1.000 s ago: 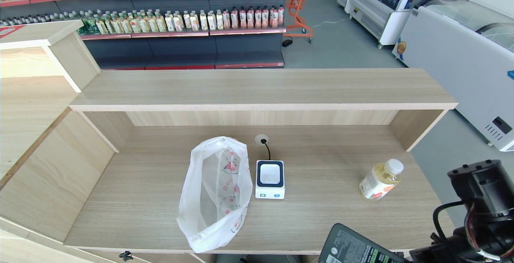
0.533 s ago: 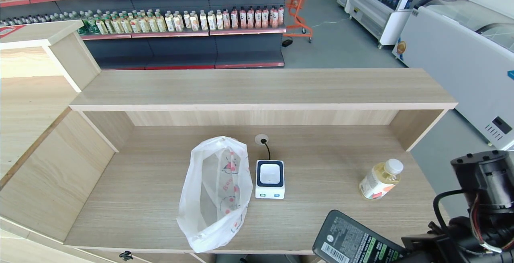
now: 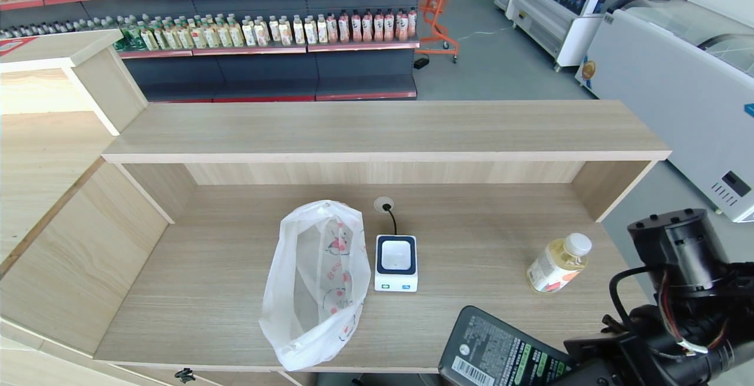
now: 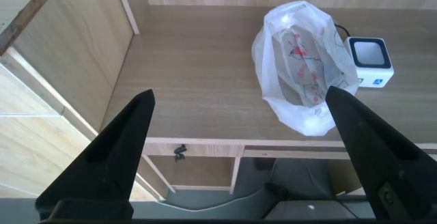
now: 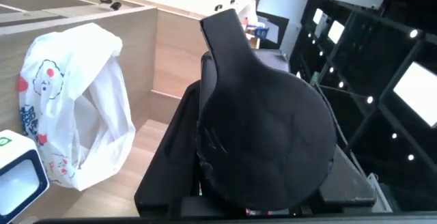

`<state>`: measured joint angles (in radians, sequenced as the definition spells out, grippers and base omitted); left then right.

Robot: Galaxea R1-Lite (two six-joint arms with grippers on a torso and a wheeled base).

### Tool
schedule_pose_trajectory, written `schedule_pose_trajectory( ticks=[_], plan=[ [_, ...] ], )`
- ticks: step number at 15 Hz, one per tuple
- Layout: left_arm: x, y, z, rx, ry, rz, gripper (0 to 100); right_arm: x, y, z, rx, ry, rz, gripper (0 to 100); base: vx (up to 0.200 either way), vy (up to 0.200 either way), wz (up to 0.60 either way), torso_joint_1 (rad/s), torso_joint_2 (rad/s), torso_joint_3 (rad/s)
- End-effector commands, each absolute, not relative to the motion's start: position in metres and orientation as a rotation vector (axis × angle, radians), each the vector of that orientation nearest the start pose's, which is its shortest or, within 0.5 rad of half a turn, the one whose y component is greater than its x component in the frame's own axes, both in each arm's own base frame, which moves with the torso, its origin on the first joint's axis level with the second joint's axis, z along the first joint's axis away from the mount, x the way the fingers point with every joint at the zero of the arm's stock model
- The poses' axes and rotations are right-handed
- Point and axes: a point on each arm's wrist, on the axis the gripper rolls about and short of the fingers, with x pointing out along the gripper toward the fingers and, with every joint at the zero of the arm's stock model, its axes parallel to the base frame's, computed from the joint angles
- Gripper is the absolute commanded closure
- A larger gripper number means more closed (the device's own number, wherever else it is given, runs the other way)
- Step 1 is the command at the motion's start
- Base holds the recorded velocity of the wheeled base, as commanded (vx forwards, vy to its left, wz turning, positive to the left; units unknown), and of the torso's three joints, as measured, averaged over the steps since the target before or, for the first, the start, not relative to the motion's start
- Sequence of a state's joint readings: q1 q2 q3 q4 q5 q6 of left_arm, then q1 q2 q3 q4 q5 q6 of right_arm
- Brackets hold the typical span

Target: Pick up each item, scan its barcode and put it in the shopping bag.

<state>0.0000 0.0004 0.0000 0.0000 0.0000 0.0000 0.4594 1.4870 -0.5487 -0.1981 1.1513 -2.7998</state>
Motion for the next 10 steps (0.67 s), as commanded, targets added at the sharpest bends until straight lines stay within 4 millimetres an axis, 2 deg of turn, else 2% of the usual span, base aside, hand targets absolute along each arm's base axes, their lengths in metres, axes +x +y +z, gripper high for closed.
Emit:
schedule_pose_trajectory(
  ticks=[1, 3, 7, 10],
  plan=[
    [-0.023, 0.0, 0.076, 0.0, 0.002, 0.0, 0, 0.183, 0.116, 0.133, -1.71, -1.721, 1.231, 100, 0.0, 0.0, 0.0, 0.0, 0.0, 0.0],
    [-0.023, 0.0, 0.076, 0.0, 0.002, 0.0, 0, 0.188, 0.118, 0.132, -1.724, -1.732, 1.207, 100, 0.0, 0.0, 0.0, 0.0, 0.0, 0.0],
    [-0.023, 0.0, 0.076, 0.0, 0.002, 0.0, 0, 0.224, 0.137, 0.13, -1.728, -1.749, 1.187, 100, 0.0, 0.0, 0.0, 0.0, 0.0, 0.0],
    [-0.023, 0.0, 0.076, 0.0, 0.002, 0.0, 0, 0.236, 0.144, 0.122, -1.712, -1.738, 1.215, 100, 0.0, 0.0, 0.0, 0.0, 0.0, 0.0]
  ],
)
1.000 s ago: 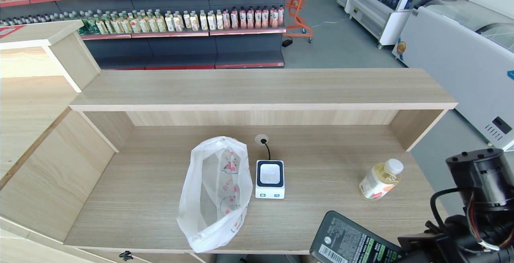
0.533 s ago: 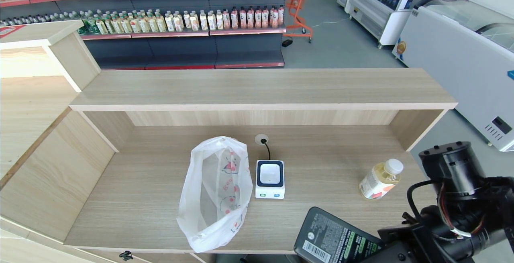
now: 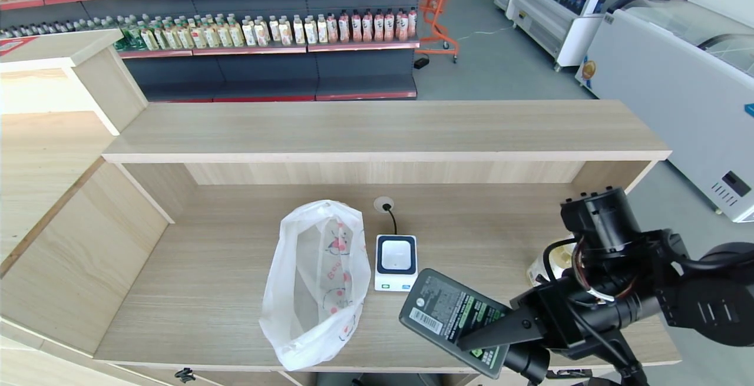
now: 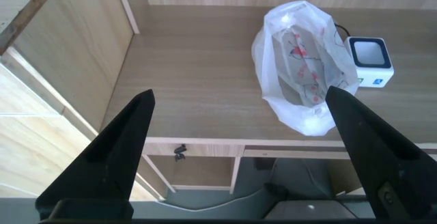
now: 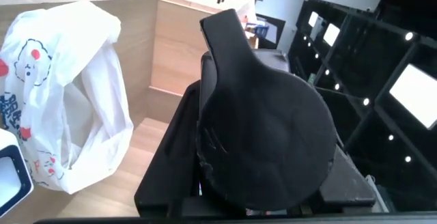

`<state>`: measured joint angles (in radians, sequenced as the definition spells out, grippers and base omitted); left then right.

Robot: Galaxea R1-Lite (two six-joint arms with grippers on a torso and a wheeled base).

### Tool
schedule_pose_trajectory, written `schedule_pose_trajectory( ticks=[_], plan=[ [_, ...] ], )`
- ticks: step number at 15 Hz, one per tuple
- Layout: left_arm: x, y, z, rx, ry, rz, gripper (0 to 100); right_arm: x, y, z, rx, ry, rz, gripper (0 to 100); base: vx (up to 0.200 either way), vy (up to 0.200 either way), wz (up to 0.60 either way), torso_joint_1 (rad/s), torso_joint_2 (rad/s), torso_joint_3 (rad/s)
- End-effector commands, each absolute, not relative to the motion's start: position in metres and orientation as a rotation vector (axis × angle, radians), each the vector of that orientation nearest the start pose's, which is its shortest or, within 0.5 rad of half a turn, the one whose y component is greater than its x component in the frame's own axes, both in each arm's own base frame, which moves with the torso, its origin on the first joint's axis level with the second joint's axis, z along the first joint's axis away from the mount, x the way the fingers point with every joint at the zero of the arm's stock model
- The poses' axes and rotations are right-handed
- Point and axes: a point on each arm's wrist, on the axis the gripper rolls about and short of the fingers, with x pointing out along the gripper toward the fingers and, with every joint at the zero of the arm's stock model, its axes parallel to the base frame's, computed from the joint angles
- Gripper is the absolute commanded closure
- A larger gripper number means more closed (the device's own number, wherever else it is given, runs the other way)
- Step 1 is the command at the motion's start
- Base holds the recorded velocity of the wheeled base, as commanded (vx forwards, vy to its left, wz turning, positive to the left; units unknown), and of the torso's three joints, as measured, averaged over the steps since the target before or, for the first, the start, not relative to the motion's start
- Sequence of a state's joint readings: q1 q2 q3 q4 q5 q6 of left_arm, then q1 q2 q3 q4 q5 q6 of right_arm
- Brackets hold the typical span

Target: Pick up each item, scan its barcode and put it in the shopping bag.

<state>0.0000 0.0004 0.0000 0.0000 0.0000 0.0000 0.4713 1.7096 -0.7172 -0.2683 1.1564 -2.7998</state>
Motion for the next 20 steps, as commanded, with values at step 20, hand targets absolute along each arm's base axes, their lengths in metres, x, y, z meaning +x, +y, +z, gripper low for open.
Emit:
schedule_pose_trajectory(
  ticks=[20],
  plan=[
    [-0.023, 0.0, 0.076, 0.0, 0.002, 0.0, 0, 0.197, 0.141, 0.178, 2.247, 2.365, -1.642, 100, 0.0, 0.0, 0.0, 0.0, 0.0, 0.0]
  ],
)
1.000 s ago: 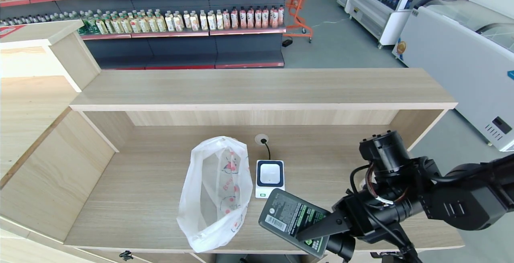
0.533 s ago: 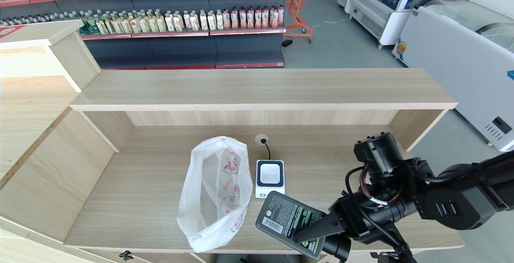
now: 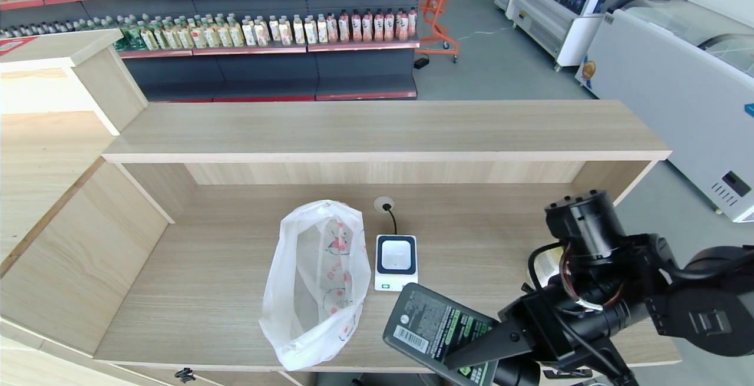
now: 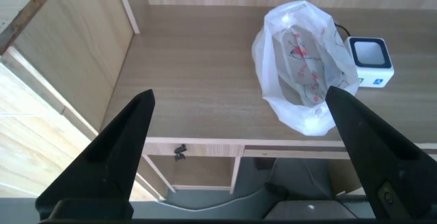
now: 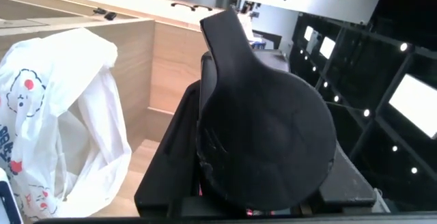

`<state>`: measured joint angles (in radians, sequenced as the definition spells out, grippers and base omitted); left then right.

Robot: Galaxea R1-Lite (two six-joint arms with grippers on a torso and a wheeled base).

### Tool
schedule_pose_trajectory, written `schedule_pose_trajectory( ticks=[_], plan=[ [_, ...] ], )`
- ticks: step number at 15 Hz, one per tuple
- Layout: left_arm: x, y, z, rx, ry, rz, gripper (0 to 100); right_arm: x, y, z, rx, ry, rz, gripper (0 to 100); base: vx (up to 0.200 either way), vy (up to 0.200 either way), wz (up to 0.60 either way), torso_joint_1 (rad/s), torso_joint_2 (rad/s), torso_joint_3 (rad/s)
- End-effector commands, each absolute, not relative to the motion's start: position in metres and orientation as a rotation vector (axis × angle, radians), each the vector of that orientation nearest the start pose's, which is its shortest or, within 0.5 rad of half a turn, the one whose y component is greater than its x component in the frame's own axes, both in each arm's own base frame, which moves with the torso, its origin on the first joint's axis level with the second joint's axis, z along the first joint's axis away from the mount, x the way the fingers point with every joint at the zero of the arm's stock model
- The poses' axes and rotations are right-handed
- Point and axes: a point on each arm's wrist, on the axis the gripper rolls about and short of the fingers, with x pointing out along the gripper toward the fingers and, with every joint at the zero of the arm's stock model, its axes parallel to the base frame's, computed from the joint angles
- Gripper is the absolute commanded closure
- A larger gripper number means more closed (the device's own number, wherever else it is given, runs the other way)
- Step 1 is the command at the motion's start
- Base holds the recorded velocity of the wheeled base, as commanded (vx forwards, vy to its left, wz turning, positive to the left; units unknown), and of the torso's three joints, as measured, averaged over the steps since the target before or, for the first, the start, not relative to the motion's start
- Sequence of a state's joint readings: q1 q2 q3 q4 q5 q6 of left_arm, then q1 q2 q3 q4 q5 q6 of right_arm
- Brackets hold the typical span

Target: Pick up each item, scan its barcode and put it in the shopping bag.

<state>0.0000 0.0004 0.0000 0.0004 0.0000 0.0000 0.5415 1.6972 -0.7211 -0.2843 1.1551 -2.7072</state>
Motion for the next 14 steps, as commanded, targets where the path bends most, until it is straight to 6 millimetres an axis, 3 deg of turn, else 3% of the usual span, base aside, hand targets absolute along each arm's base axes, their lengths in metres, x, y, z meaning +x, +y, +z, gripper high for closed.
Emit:
schedule_pose_trajectory(
  ticks=[1, 2, 3, 4, 5, 7, 8, 9, 10, 11, 14],
  plan=[
    [-0.023, 0.0, 0.076, 0.0, 0.002, 0.0, 0, 0.189, 0.13, 0.197, 2.376, 2.335, -1.712, 100, 0.0, 0.0, 0.0, 0.0, 0.0, 0.0],
    [-0.023, 0.0, 0.076, 0.0, 0.002, 0.0, 0, 0.185, 0.123, 0.209, 2.494, 2.297, -1.721, 100, 0.0, 0.0, 0.0, 0.0, 0.0, 0.0],
    [-0.023, 0.0, 0.076, 0.0, 0.002, 0.0, 0, 0.17, 0.102, 0.228, 2.724, 2.237, -1.711, 100, 0.0, 0.0, 0.0, 0.0, 0.0, 0.0],
    [-0.023, 0.0, 0.076, 0.0, 0.002, -0.002, 0, 0.159, 0.081, 0.233, 3.001, 2.083, -1.83, 100, 0.0, 0.0, 0.0, 0.0, 0.0, 0.0],
    [-0.023, 0.0, 0.076, 0.0, 0.002, 0.0, 0, 0.15, 0.066, 0.233, 3.195, 1.943, -2.105, 100, 0.0, 0.0, 0.0, 0.0, 0.0, 0.0],
    [-0.023, 0.0, 0.076, 0.0, 0.002, 0.0, 0, 0.153, 0.043, 0.229, 3.451, 1.515, -2.864, 100, 0.0, 0.0, 0.0, 0.0, 0.0, 0.0],
    [-0.023, 0.0, 0.076, 0.0, 0.002, 0.0, 0, 0.162, 0.03, 0.223, 3.613, 1.084, -3.236, 100, 0.0, 0.0, 0.0, 0.0, 0.0, 0.0],
    [-0.023, 0.0, 0.076, 0.0, 0.002, 0.0, 0, 0.166, 0.025, 0.218, 3.57, 0.722, -3.609, 100, 0.0, 0.0, 0.0, 0.0, 0.0, 0.0],
    [-0.023, 0.0, 0.076, 0.0, 0.002, 0.0, 0, 0.179, 0.023, 0.209, 2.77, -0.539, -4.658, 100, 0.0, 0.0, 0.0, 0.0, 0.0, 0.0],
    [-0.023, 0.0, 0.076, 0.0, 0.002, 0.0, 0, 0.192, 0.023, 0.198, -0.271, 0.208, 0.646, 100, 0.0, 0.0, 0.0, 0.0, 0.0, 0.0],
    [-0.023, 0.0, 0.076, 0.0, 0.002, 0.0, 0, 0.226, 0.026, 0.172, -0.015, 0.396, 0.603, 100, 0.0, 0.0, 0.0, 0.0, 0.0, 0.0]
  ],
)
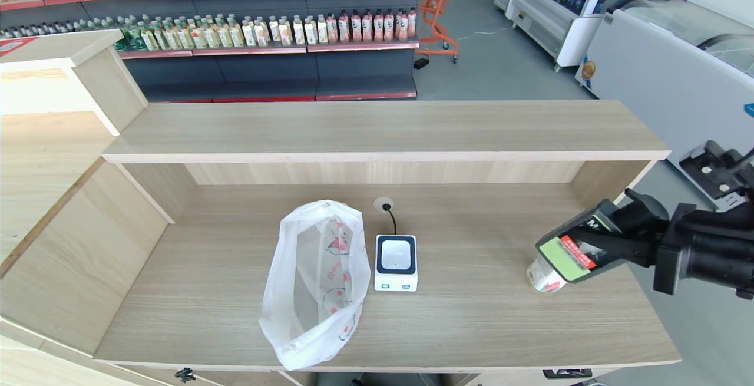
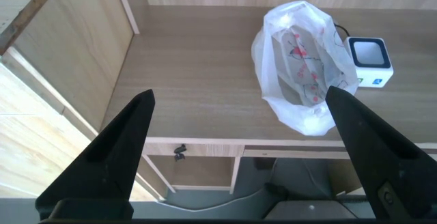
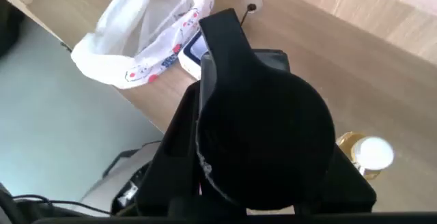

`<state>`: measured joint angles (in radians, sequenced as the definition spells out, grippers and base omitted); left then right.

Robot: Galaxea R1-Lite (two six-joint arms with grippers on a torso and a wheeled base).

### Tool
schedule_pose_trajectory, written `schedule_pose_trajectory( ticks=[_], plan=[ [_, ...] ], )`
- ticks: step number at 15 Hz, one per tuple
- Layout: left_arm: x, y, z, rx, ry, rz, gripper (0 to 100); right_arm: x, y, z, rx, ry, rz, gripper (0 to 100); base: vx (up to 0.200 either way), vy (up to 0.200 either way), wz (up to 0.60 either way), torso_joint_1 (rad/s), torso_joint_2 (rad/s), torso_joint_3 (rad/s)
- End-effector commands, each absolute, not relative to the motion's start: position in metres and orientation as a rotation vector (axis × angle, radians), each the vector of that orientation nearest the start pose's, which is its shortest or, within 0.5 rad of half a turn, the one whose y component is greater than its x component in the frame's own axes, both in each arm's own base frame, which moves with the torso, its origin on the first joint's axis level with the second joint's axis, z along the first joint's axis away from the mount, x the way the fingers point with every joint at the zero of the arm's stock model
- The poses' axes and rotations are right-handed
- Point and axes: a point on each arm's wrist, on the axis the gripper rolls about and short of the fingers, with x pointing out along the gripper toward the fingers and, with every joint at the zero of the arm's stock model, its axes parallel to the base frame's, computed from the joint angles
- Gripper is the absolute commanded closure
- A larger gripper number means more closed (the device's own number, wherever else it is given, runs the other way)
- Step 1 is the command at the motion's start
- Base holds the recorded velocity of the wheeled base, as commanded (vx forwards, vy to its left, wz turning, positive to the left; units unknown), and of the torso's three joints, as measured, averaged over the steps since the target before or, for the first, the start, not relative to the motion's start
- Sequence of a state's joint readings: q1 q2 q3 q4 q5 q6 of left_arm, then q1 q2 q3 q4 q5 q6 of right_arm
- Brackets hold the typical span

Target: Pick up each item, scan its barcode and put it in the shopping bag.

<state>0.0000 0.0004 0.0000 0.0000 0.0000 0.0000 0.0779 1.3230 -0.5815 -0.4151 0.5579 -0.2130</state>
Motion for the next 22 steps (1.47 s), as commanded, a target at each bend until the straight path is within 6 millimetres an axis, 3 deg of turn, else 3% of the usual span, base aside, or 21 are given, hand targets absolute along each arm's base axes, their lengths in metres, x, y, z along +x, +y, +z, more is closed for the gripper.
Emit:
schedule_pose_trajectory(
  ticks=[1, 4, 5, 7, 13, 17, 22],
  plan=[
    [-0.023, 0.0, 0.076, 0.0, 0.002, 0.0, 0, 0.254, 0.037, 0.156, 0.112, 0.441, 0.607, 100, 0.0, 0.0, 0.0, 0.0, 0.0, 0.0],
    [-0.023, 0.0, 0.076, 0.0, 0.002, 0.0, 0, 0.297, 0.069, 0.134, 0.275, 0.505, 0.593, 100, 0.0, 0.0, 0.0, 0.0, 0.0, 0.0],
    [-0.023, 0.0, 0.076, 0.0, 0.002, 0.0, 0, 0.317, 0.089, 0.121, 0.329, 0.555, 0.581, 100, 0.0, 0.0, 0.0, 0.0, 0.0, 0.0],
    [-0.023, 0.0, 0.076, 0.0, 0.002, 0.0, 0, 0.335, 0.111, 0.102, 0.351, 0.605, 0.604, 100, 0.0, 0.0, 0.0, 0.0, 0.0, 0.0],
    [-0.023, 0.0, 0.076, 0.0, 0.002, 0.0, 0, 0.363, 0.173, 0.071, 0.295, 0.603, 0.652, 100, 0.0, 0.0, 0.0, 0.0, 0.0, 0.0],
    [-0.023, 0.0, 0.076, 0.0, 0.002, 0.0, 0, 0.372, 0.193, 0.055, 0.271, 0.606, 0.647, 100, 0.0, 0.0, 0.0, 0.0, 0.0, 0.0],
    [-0.023, 0.0, 0.076, 0.0, 0.002, 0.0, 0, 0.381, 0.203, 0.051, 0.235, 0.58, 0.671, 100, 0.0, 0.0, 0.0, 0.0, 0.0, 0.0]
  ],
)
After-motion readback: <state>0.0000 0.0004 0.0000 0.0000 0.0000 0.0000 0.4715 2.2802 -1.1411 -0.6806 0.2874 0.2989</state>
